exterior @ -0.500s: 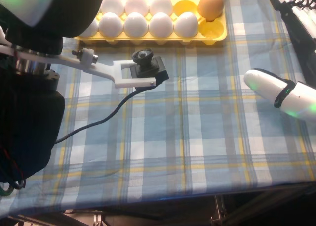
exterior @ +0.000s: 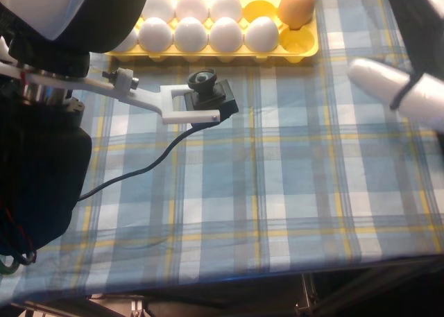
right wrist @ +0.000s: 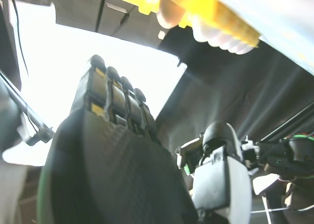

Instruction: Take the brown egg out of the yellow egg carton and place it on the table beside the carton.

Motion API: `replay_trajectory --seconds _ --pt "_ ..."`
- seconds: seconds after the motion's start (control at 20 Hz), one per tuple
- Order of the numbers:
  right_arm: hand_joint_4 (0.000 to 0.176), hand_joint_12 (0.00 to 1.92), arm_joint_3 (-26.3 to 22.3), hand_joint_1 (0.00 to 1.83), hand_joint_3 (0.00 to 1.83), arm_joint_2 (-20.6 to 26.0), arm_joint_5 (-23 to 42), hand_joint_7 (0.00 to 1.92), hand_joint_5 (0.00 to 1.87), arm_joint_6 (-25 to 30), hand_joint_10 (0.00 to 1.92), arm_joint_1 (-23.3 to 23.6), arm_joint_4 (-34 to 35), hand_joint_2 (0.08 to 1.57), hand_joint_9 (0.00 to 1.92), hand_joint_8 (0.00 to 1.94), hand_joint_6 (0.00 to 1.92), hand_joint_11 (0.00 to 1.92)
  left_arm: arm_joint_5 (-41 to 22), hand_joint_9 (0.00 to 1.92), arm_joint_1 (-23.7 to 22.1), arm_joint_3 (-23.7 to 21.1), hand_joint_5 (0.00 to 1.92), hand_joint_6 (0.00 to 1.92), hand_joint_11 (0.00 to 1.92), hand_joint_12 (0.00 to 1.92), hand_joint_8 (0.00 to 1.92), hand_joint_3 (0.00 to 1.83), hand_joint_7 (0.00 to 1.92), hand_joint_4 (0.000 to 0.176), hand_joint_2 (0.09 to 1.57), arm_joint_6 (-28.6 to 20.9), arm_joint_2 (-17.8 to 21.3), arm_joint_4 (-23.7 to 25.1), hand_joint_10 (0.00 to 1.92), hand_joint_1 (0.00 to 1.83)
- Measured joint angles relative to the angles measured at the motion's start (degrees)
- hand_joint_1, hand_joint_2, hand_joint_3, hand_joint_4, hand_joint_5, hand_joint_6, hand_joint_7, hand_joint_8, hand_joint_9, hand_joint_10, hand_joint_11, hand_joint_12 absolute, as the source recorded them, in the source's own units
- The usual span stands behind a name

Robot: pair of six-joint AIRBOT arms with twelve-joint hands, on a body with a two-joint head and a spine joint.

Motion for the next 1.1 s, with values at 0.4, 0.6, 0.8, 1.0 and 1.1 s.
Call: replay_trajectory --seconds 0.4,0.6,0.8,1.0,1.1 --pt "0.023 0.09 8.8 0.41 0.00 -1.0 -14.6 0.47 0.42 1.1 0.01 10.3 -5.2 1.08 0.35 0.01 0.01 0.26 0.0 0.88 0.0 0.0 0.86 1.59 0.72 0.90 1.43 0.00 0.94 0.000 1.27 0.0 0.0 0.0 1.10 0.92" --pt "0.000 0.16 13.2 0.57 0.00 -3.1 -22.4 0.59 0.52 1.1 0.02 14.4 -8.4 1.08 0.57 0.01 0.01 0.55 0.0 0.87 0.0 0.0 0.87 1.57 0.65 0.94 1.35 0.00 0.95 0.000 1.29 0.0 0.0 0.0 1.06 0.89" --pt "0.000 0.18 16.3 0.75 0.00 -5.6 -27.7 0.75 0.64 1.3 0.02 16.4 -9.6 1.10 0.78 0.01 0.01 0.81 0.0 0.85 0.0 0.0 0.86 1.56 0.65 0.97 1.42 0.00 0.93 0.000 1.27 0.0 0.0 -0.1 1.16 0.92" --pt "0.000 0.17 20.1 0.77 0.00 -7.5 -31.6 0.78 0.68 1.4 0.01 19.0 -10.6 1.10 0.83 0.00 0.00 0.82 0.0 0.84 0.0 0.0 0.84 1.67 0.70 0.96 1.53 0.00 0.91 0.000 1.29 0.0 0.1 -0.1 1.24 0.90" --pt "0.000 0.17 21.5 0.78 0.00 -8.6 -33.5 0.78 0.69 1.9 0.01 19.2 -10.6 1.11 0.85 0.00 0.01 0.84 -0.1 0.84 0.0 0.0 0.87 1.62 0.64 0.95 1.44 0.00 0.94 0.000 1.28 0.0 0.2 0.0 1.14 0.88"
